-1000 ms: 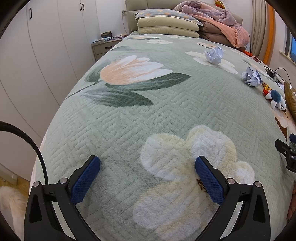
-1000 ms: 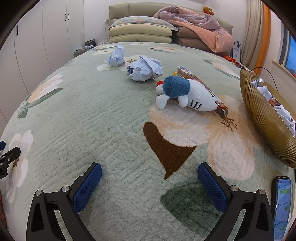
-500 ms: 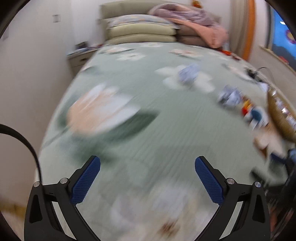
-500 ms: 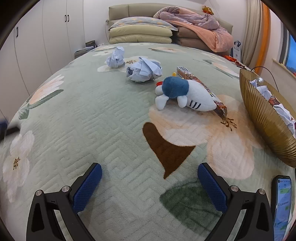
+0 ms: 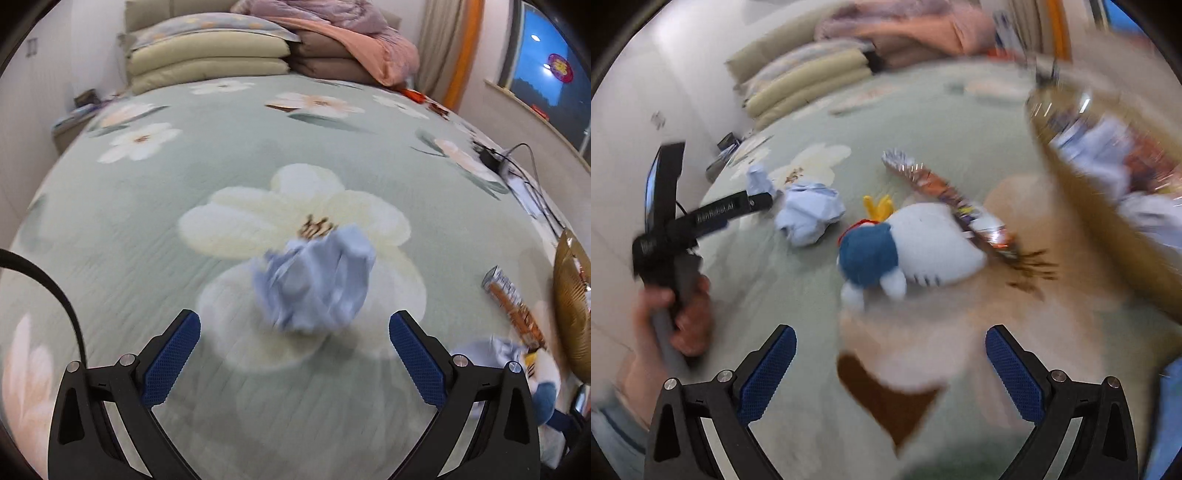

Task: Organize objects
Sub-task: 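Grasp a paper ball with the left tool while the right grasps the white plush toy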

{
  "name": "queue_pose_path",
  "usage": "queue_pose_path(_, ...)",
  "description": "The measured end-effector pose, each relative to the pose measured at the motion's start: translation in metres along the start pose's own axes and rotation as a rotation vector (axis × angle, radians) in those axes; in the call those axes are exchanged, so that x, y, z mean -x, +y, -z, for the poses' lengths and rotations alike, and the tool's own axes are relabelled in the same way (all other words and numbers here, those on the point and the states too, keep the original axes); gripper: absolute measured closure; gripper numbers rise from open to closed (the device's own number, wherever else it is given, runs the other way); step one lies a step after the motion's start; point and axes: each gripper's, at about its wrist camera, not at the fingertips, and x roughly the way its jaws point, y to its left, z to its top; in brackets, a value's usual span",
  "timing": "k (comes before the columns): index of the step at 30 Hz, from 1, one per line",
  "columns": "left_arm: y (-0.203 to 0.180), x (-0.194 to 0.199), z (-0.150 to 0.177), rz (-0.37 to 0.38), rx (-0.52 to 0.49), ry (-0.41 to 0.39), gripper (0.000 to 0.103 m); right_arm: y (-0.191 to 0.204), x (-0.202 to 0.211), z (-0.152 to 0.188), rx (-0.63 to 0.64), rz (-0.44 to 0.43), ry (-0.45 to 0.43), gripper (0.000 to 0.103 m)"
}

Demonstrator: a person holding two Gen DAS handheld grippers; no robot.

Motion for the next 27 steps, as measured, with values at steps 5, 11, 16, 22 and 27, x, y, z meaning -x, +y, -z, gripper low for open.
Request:
queue_pose_path(5,-0.008,-0.016,-0.012,-0.022,-0.042,-0.013,0.001,-0.001,-0.019,-0.027,-0.096,-0.011,-0.02,0.0)
queue_pose_path(11,-0.001,-0.014,-0.004,-0.065,0.006,-0.028,0.055,0.006,-0.025,-0.031,-0.155,0.097,-0.116,0.029)
queue_pose_path(16,0.013,0.029,0.026,-0.065,0.109,-0.026,0.058,0.002,-0.012,-0.019,-0.152,0.049,-0.166,0.036)
queue_pose_path(22,0.013,0.135,0.154,-0.178,0.168,0.014,0.058,0.011,0.021,0.021,-0.098,-0.006,-0.086,0.036)
queue_pose_path(27,0.01,0.204,0.26,-0.235,0.269,0.044,0.058,0.029,0.062,0.1,-0.009,-0.039,-0.009,0.036)
